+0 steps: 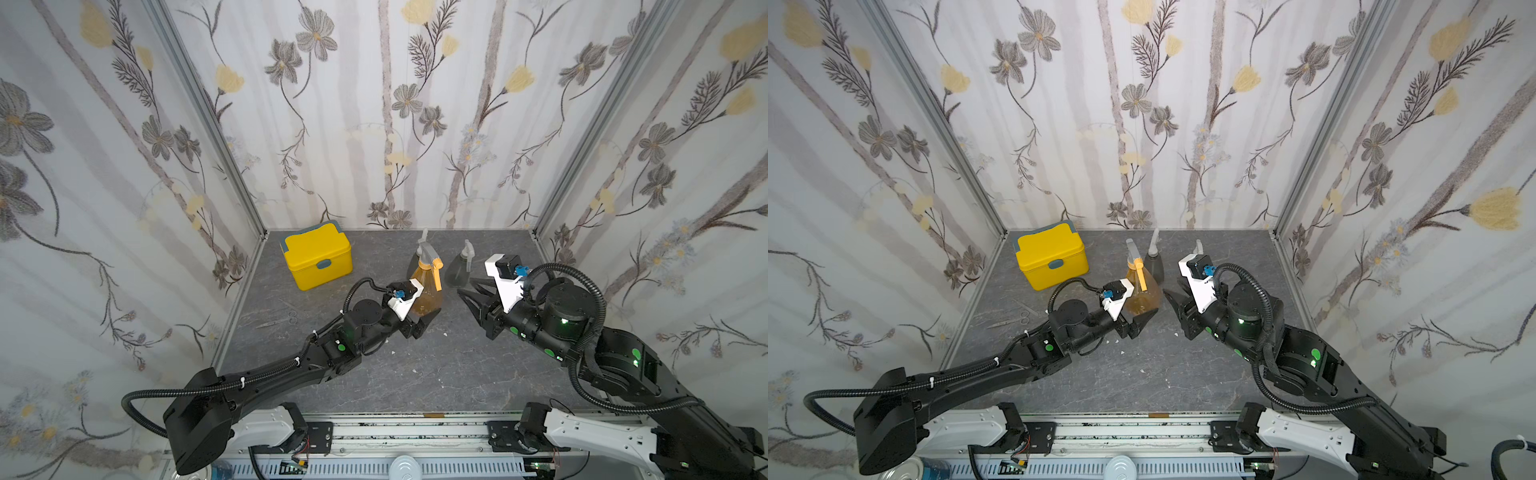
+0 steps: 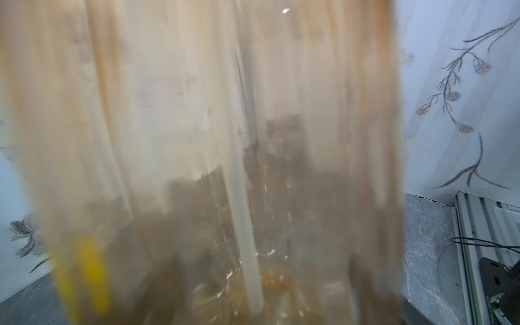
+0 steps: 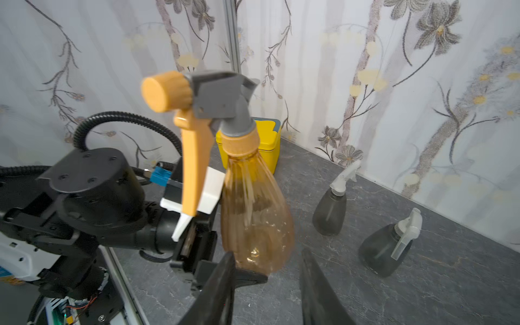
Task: Attach spray nozzles to spray bottles
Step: Screw the spray nozzle on the spray bottle.
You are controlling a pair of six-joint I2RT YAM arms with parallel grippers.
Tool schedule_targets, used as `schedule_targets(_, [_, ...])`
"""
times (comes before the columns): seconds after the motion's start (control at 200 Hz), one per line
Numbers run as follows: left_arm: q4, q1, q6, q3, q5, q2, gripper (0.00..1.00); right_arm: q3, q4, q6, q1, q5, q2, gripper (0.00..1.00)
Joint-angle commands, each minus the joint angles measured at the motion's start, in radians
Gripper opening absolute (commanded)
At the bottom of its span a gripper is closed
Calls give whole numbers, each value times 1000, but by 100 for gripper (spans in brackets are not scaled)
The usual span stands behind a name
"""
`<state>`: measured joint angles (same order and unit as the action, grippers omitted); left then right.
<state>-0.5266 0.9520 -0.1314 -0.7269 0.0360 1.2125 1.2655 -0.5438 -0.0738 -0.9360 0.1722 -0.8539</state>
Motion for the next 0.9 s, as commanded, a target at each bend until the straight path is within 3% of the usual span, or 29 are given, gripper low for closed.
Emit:
schedule_targets(0.0, [-40,-2,-4,-2,92,-6,74,-25,161,61,123,-305,7,35])
schedule_targets(0.09, [-31,-1,-6,-1,147,-5,74,-11,191,78,199,-463,-20,34])
schedule_targets(0.27, [-14,-2,-7,-9,205,-3,74,20,213,104,241,-634,-71,37])
schedule_targets(0.894, [-14,3,-19,-4,229,-6,74,23,298,99,265,-629,-182,35])
